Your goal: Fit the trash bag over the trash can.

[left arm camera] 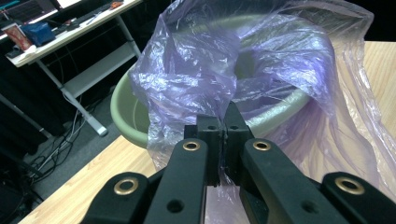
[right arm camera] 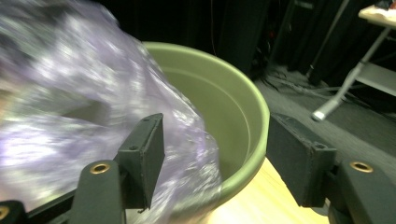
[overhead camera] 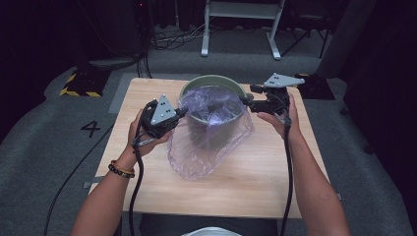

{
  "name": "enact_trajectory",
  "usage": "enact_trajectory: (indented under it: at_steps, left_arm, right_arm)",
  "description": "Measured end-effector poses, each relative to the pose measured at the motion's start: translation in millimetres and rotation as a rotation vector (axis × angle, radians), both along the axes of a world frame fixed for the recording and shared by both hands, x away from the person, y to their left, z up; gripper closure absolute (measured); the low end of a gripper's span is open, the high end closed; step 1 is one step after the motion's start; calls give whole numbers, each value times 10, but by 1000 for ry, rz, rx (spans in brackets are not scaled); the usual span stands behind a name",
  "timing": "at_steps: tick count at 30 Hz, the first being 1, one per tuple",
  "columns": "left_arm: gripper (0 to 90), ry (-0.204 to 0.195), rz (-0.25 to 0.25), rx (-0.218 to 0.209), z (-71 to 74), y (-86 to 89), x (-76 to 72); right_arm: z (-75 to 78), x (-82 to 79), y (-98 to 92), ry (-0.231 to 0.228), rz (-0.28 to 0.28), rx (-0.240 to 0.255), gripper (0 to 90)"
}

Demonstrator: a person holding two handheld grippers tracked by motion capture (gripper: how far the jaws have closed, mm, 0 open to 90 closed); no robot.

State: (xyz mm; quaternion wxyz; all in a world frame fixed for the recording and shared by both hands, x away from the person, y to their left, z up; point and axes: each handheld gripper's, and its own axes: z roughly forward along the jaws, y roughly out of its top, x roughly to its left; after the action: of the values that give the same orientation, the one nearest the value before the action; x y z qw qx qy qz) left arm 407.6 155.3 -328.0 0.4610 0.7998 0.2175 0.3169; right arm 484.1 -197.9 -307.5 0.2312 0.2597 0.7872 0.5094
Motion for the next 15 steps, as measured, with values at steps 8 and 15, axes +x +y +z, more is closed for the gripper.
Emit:
enact_trajectory:
  at_steps: [8, 15]
  left_arm:
    - [897, 16, 23, -16, 10, 31, 63]
    - [898, 17, 45, -23, 18, 38, 135]
  right_arm:
    - [4, -510, -183, -80, 125, 45, 295]
    - [-154, -765, -126, -152, 134, -42, 408]
